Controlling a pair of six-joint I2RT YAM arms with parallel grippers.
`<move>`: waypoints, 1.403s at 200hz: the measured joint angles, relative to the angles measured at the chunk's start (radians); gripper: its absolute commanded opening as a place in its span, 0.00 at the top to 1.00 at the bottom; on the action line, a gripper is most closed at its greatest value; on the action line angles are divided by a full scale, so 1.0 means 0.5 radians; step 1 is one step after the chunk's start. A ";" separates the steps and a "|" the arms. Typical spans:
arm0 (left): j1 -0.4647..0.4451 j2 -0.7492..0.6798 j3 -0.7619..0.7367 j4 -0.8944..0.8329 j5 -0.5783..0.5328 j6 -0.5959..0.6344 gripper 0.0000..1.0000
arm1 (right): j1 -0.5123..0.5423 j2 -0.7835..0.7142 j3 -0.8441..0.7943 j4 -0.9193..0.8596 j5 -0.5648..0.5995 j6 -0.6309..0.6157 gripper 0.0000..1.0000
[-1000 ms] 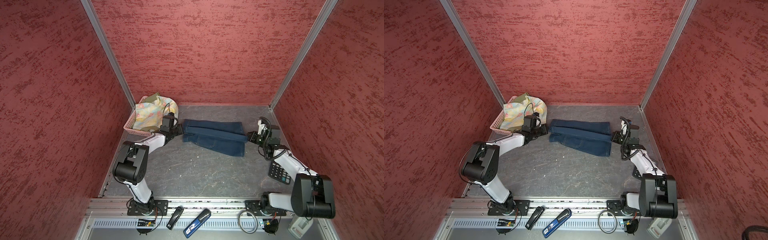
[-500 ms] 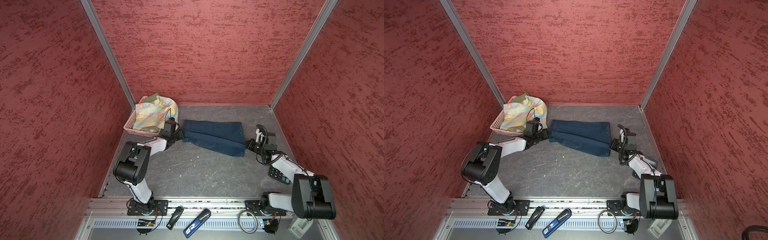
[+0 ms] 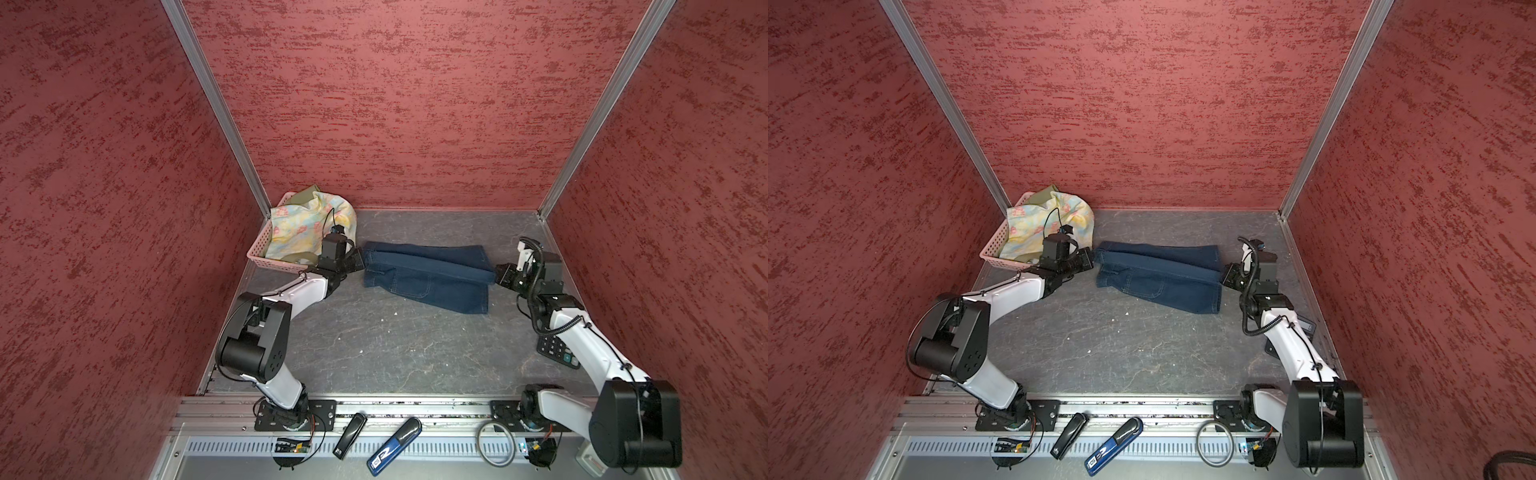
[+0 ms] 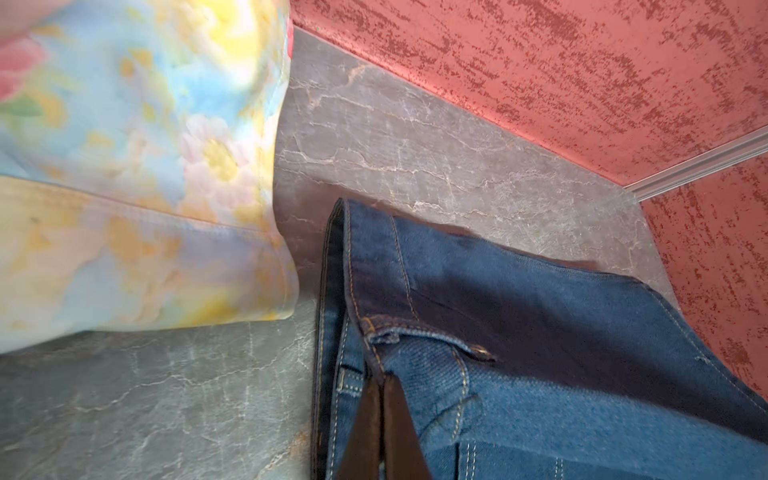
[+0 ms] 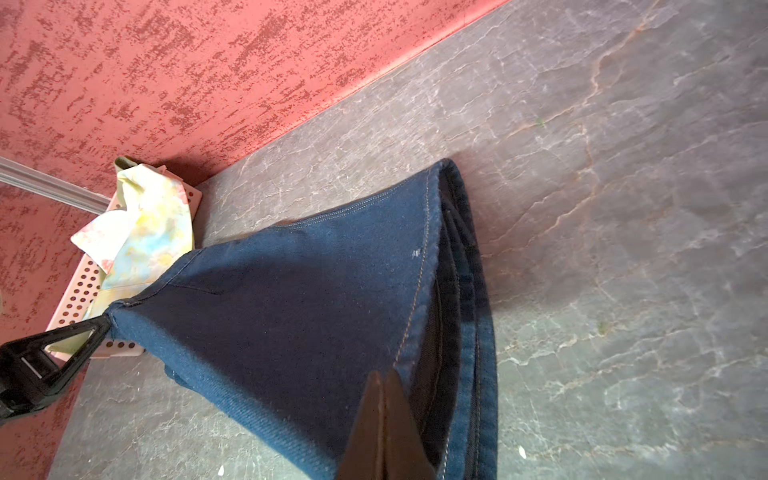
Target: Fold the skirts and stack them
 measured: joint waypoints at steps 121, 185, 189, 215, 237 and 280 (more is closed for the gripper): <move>-0.028 0.000 -0.398 0.083 -0.003 -0.127 1.00 | 0.047 0.226 -0.340 0.005 0.033 0.069 1.00; -0.029 0.006 -0.408 0.154 -0.069 -0.147 0.45 | 0.047 0.118 -0.134 -0.284 0.111 -0.001 0.52; -0.031 0.004 -0.408 0.153 -0.070 -0.134 0.44 | 0.047 0.109 -0.085 -0.310 0.111 -0.005 0.51; -0.031 -0.066 -0.426 0.154 -0.094 -0.127 0.31 | 0.050 0.130 0.227 -0.344 0.079 -0.011 0.51; -0.040 -0.185 -0.433 0.147 -0.113 -0.126 0.23 | 0.101 0.227 0.335 -0.327 0.042 0.019 0.54; -0.105 -0.327 -0.304 0.039 -0.153 -0.098 0.18 | 0.291 0.375 0.089 -0.332 0.028 0.186 0.60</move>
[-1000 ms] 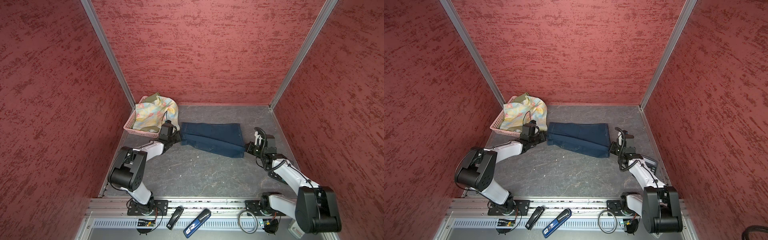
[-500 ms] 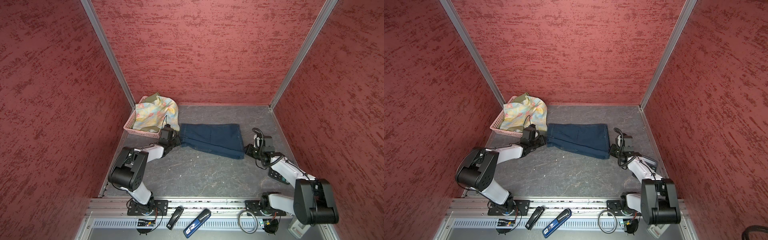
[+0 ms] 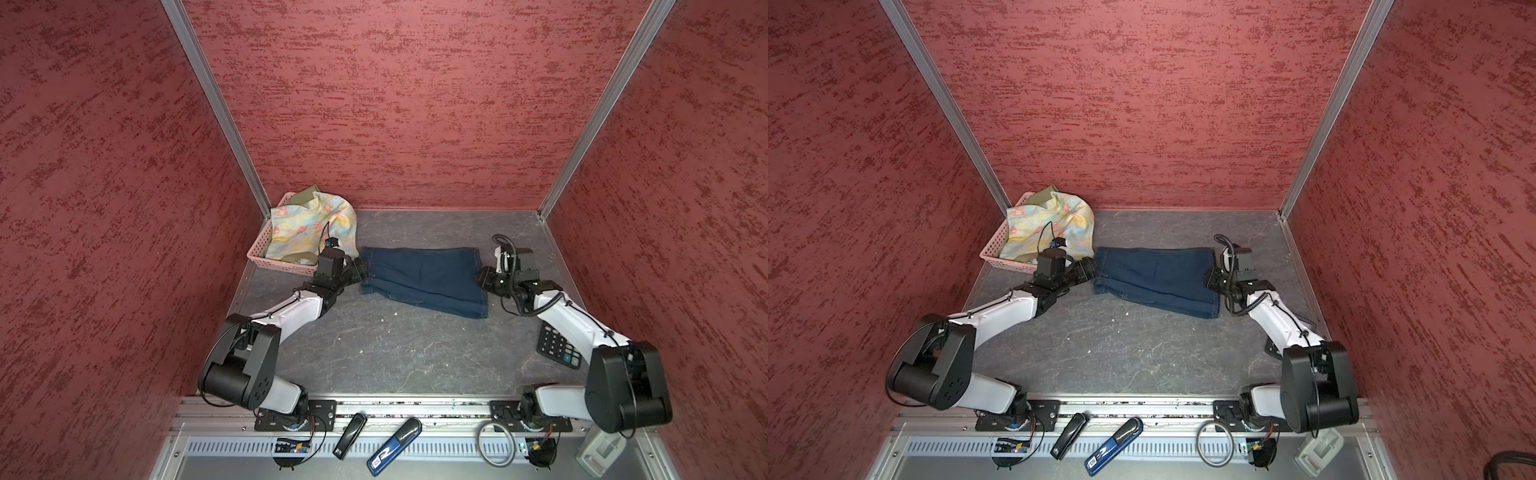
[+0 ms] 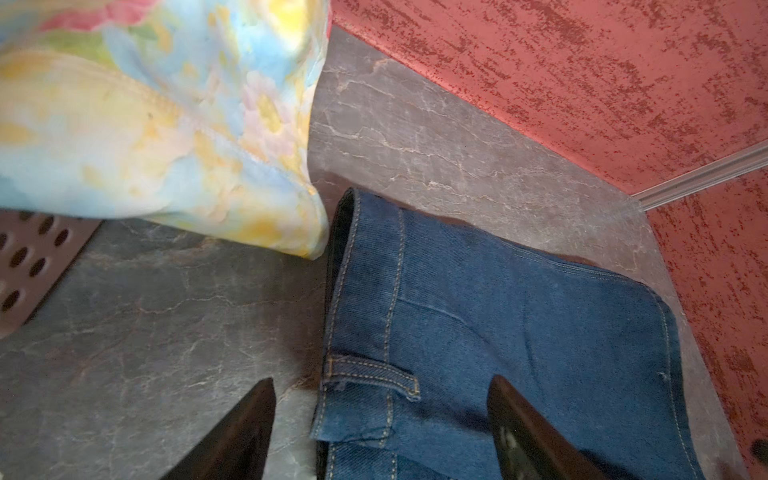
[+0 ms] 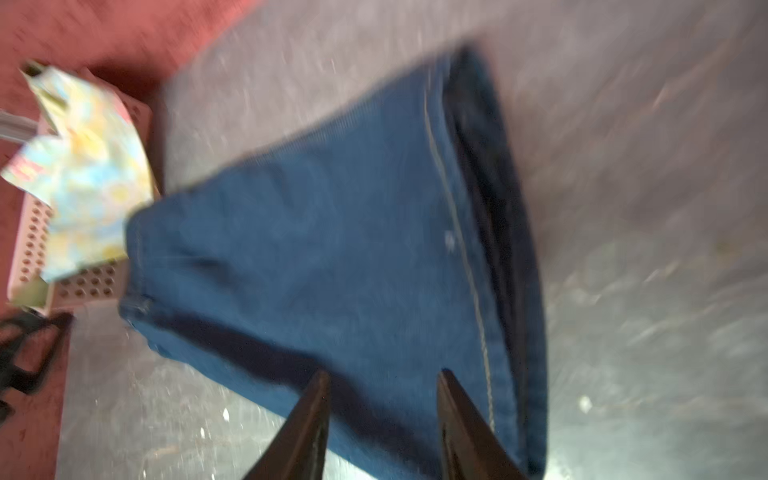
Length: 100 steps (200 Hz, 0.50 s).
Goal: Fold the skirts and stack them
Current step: 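Grasp the folded skirt's side edge with the right gripper while the left holds the waistband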
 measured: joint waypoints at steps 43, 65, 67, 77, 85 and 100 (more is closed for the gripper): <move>-0.096 -0.002 0.146 -0.188 -0.005 0.010 0.16 | 0.005 0.049 -0.299 0.038 -0.002 0.149 0.60; -0.130 -0.011 0.140 -0.336 -0.022 -0.006 0.18 | 0.005 0.135 -0.288 0.140 0.002 0.168 0.60; -0.131 -0.018 0.134 -0.349 -0.022 -0.010 0.19 | 0.005 0.146 -0.287 0.148 0.002 0.168 0.60; -0.137 -0.055 0.085 -0.400 -0.031 -0.018 0.26 | 0.007 0.210 -0.273 0.192 -0.005 0.168 0.60; -0.138 -0.107 0.034 -0.456 -0.036 -0.026 0.32 | 0.007 0.235 -0.246 0.196 -0.002 0.168 0.60; -0.134 -0.211 -0.051 -0.571 -0.044 -0.050 0.39 | 0.007 0.288 -0.196 0.195 0.001 0.167 0.59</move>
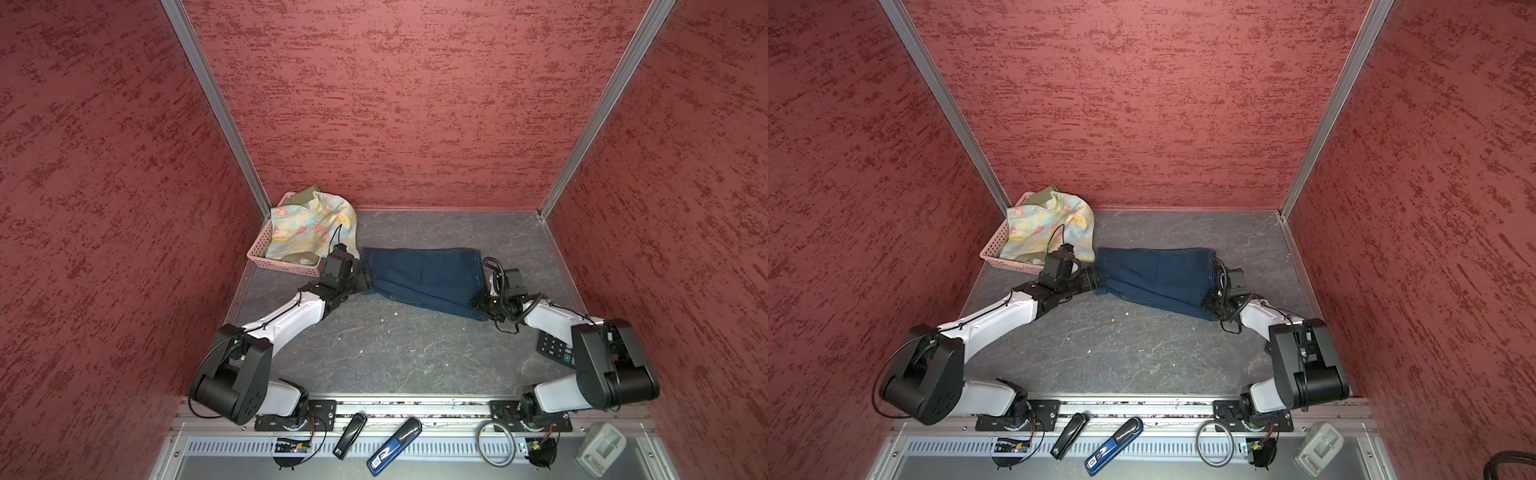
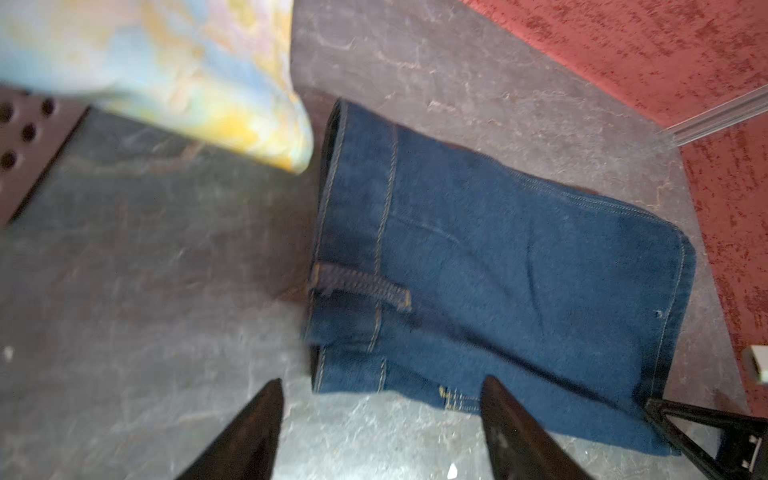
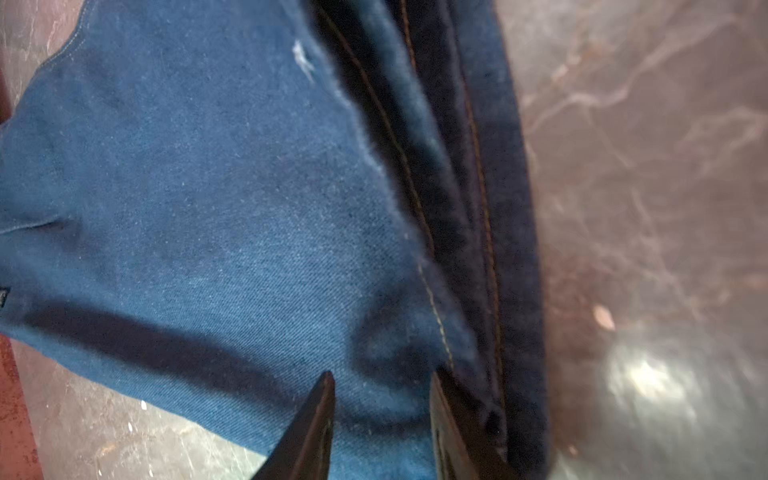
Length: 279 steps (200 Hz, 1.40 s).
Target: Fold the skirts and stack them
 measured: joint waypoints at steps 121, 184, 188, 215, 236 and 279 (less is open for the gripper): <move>0.176 0.288 -0.102 0.024 0.499 -0.274 0.49 | 0.000 0.099 0.098 -0.013 0.014 -0.028 0.60; 0.164 0.488 -0.038 0.257 0.461 -0.079 0.51 | 0.000 0.100 0.108 -0.027 0.013 -0.051 0.60; 0.160 0.498 -0.028 0.264 0.459 -0.060 0.51 | 0.000 0.101 0.108 -0.028 0.013 -0.053 0.60; 0.139 0.581 0.038 0.291 0.449 0.035 0.67 | 0.000 0.106 0.121 -0.047 0.012 -0.062 0.60; 0.137 0.629 0.054 0.304 0.446 0.072 0.90 | 0.000 0.113 0.136 -0.064 0.012 -0.075 0.60; 0.139 0.587 0.053 0.259 0.410 0.167 1.00 | 0.001 0.159 0.215 -0.150 0.040 -0.107 0.60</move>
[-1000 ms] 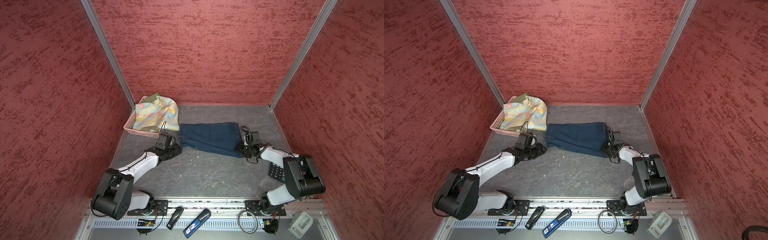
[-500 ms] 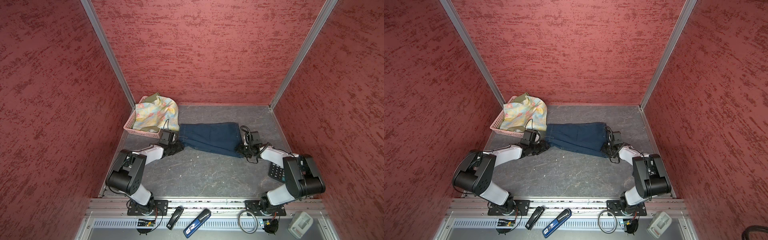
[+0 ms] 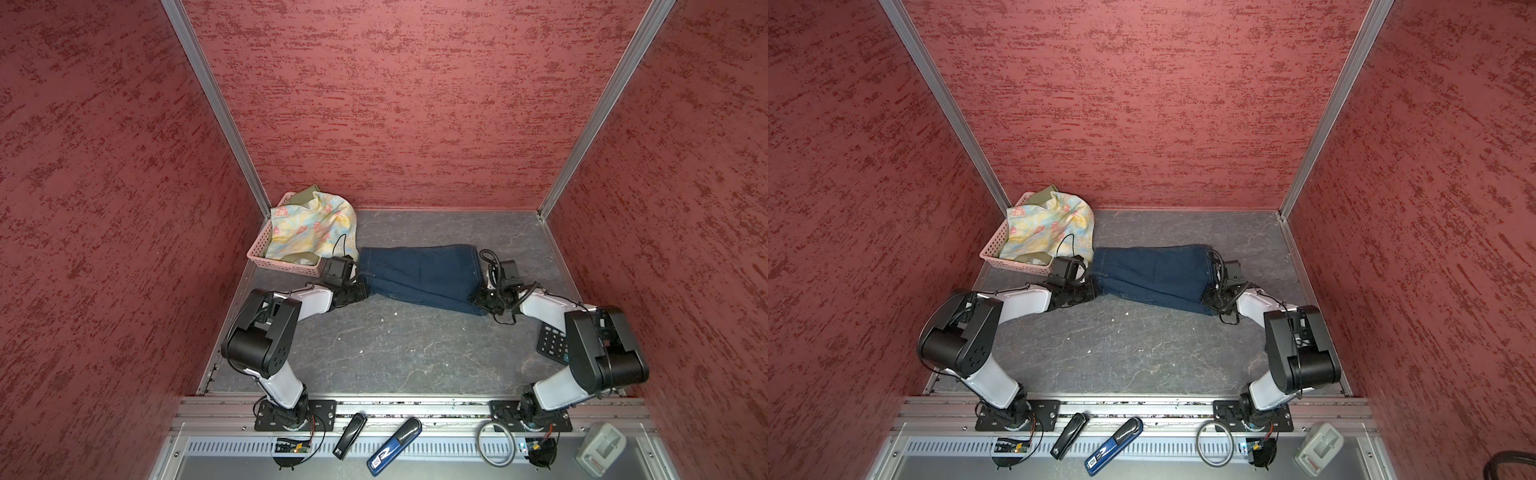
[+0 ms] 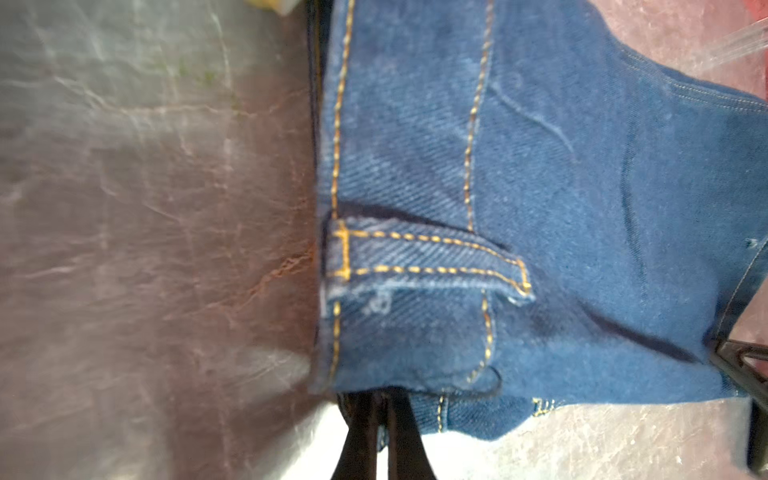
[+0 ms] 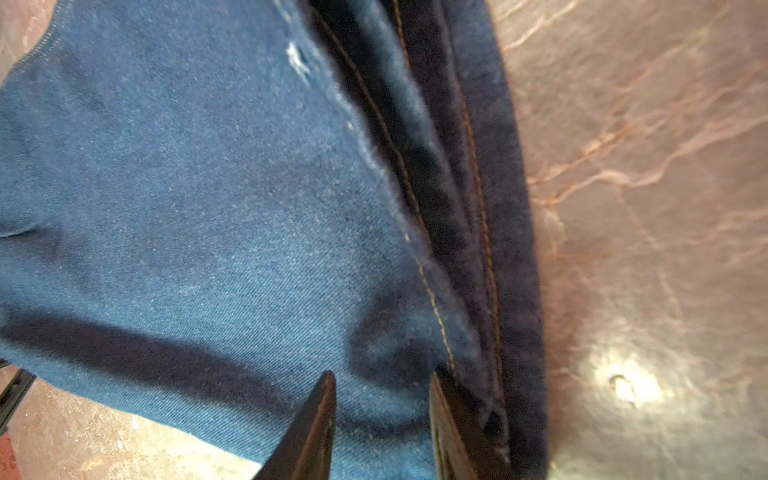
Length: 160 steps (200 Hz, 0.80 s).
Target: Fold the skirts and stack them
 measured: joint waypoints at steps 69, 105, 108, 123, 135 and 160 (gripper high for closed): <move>-0.032 -0.409 -0.261 -0.150 -0.063 0.043 1.00 | 0.003 0.122 0.209 -0.168 0.155 -0.147 0.60; -0.081 -0.524 -0.343 -0.245 -0.131 -0.011 0.91 | -0.021 0.122 0.221 -0.174 0.237 -0.206 0.61; -0.085 -0.524 -0.340 -0.254 -0.143 -0.014 0.83 | -0.026 0.123 0.221 -0.177 0.246 -0.208 0.61; -0.087 -0.527 -0.336 -0.302 -0.201 -0.053 0.59 | -0.047 0.135 0.221 -0.188 0.285 -0.225 0.60; -0.086 -0.558 -0.340 -0.347 -0.241 -0.098 0.52 | -0.054 0.141 0.221 -0.194 0.304 -0.234 0.61; -0.091 -0.764 -0.383 -0.407 -0.309 -0.170 0.33 | -0.060 0.141 0.229 -0.194 0.326 -0.249 0.60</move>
